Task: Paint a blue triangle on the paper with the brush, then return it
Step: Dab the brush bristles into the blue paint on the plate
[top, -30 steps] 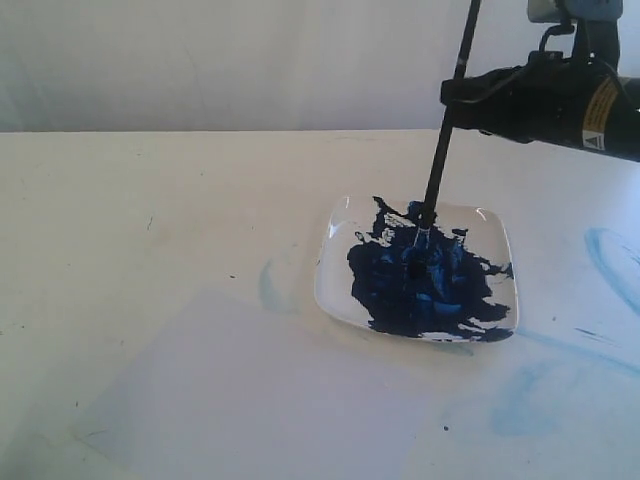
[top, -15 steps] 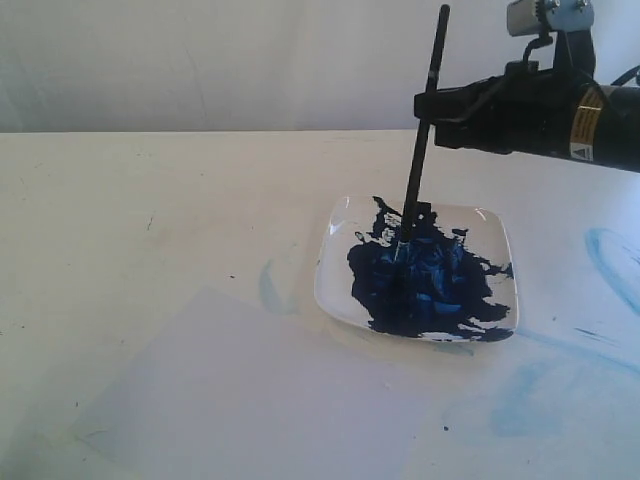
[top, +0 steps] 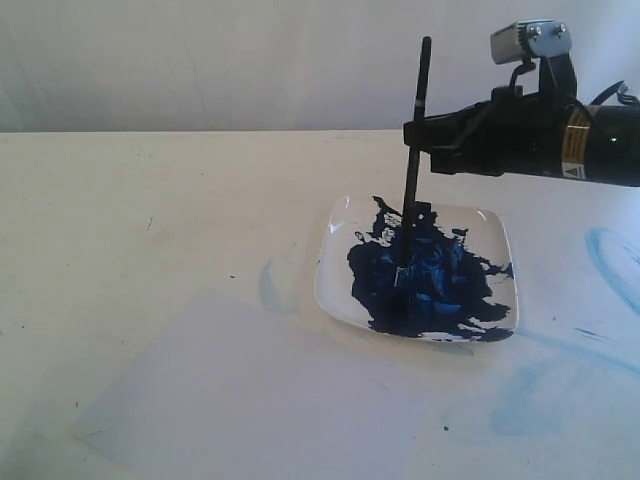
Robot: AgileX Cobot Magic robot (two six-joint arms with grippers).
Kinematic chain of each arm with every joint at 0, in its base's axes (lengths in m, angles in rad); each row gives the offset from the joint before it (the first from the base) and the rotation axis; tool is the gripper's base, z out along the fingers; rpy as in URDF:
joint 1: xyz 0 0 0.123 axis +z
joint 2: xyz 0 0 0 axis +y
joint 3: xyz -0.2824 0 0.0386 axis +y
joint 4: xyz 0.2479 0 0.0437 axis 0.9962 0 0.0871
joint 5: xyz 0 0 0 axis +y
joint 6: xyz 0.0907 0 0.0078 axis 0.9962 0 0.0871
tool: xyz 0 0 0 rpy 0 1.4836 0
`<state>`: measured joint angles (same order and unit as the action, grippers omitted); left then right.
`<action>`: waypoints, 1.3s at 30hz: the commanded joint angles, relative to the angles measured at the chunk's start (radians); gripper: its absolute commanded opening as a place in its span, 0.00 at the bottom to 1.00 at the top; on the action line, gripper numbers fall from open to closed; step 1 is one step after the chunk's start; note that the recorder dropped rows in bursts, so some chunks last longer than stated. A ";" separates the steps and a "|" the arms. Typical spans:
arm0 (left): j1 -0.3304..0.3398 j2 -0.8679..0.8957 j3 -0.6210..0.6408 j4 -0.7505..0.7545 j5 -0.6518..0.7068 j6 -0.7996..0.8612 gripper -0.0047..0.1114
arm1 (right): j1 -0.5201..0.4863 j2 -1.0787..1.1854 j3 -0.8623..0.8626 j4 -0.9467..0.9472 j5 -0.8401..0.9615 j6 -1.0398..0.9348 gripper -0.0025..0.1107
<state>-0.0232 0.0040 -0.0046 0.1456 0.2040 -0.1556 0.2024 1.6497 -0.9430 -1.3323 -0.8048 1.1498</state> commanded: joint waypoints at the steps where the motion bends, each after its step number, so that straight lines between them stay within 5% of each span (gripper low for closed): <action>1: 0.003 -0.004 0.005 -0.004 -0.002 -0.001 0.04 | 0.000 -0.001 0.007 -0.056 -0.013 0.056 0.02; 39: 0.003 -0.004 0.005 -0.004 -0.002 -0.001 0.04 | -0.002 -0.081 0.002 0.037 0.109 -0.022 0.02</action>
<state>-0.0232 0.0040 -0.0046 0.1456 0.2040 -0.1556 0.2024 1.5978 -0.9261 -1.2937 -0.7052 1.1411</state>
